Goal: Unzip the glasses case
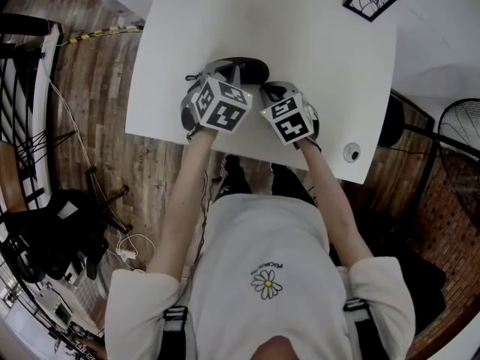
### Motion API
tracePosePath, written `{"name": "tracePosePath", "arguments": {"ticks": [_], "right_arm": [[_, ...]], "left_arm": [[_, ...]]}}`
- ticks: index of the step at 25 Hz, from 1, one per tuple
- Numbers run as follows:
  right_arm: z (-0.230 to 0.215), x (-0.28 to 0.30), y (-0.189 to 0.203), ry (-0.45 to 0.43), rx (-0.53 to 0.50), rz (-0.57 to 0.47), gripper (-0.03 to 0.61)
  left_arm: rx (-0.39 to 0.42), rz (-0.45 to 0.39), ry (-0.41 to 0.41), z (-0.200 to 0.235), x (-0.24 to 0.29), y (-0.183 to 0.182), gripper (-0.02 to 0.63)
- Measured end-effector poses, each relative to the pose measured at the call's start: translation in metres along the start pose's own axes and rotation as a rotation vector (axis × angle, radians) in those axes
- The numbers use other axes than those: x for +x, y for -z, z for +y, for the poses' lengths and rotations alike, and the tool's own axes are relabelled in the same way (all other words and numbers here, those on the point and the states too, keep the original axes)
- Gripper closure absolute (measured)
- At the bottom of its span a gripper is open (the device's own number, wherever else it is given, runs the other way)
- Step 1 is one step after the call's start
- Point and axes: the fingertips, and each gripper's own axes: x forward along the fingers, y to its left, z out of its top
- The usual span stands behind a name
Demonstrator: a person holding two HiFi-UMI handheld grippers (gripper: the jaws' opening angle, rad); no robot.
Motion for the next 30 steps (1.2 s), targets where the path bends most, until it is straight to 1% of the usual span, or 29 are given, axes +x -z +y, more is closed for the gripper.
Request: {"name": "tracePosePath", "arguments": {"ticks": [2,6,8,11,14,16,18,20,22,24,27,30], "right_arm": [[-0.004,-0.001,0.000,0.030,-0.011,0.022,0.571],[-0.028,-0.002,0.002,0.091,0.039,0.046,0.571],[-0.037,0.001,-0.001,0.088,0.016,0.058,0.571],[-0.044,0.006,-0.004,0.048,-0.055,0.090,0.571],[-0.041,0.005,-0.002,0.032,-0.076,0.102,0.571],[-0.034,0.002,0.001,0.031,-0.093,0.100,0.572],[-0.023,-0.005,0.006,0.009,-0.126,0.105,0.572],[-0.001,-0.015,0.016,-0.023,-0.183,0.114,0.572],[0.025,-0.026,0.028,-0.058,-0.218,0.114,0.572],[0.054,-0.034,0.038,-0.098,-0.232,0.105,0.572],[0.098,-0.041,0.047,-0.169,-0.243,0.092,0.572],[0.133,-0.039,0.051,-0.221,-0.285,0.094,0.572]], "left_arm": [[-0.008,0.005,0.000,0.001,0.000,0.000,0.607],[0.015,0.009,-0.013,-0.001,0.002,0.001,0.607],[0.014,0.004,-0.015,-0.002,0.001,0.002,0.607],[-0.006,0.002,-0.004,-0.002,0.000,0.001,0.607],[-0.045,-0.010,-0.010,-0.004,0.000,0.003,0.607],[-0.086,-0.025,0.007,-0.003,-0.002,0.003,0.607],[-0.147,-0.042,0.033,-0.004,-0.008,0.002,0.607],[-0.191,-0.061,0.023,-0.005,-0.020,0.005,0.607],[-0.190,-0.074,0.009,-0.012,-0.033,0.008,0.607],[-0.179,-0.069,0.011,-0.024,-0.043,0.014,0.607],[-0.186,-0.041,0.021,-0.037,-0.049,0.030,0.607],[-0.181,-0.012,0.028,-0.043,-0.050,0.043,0.607]]}}
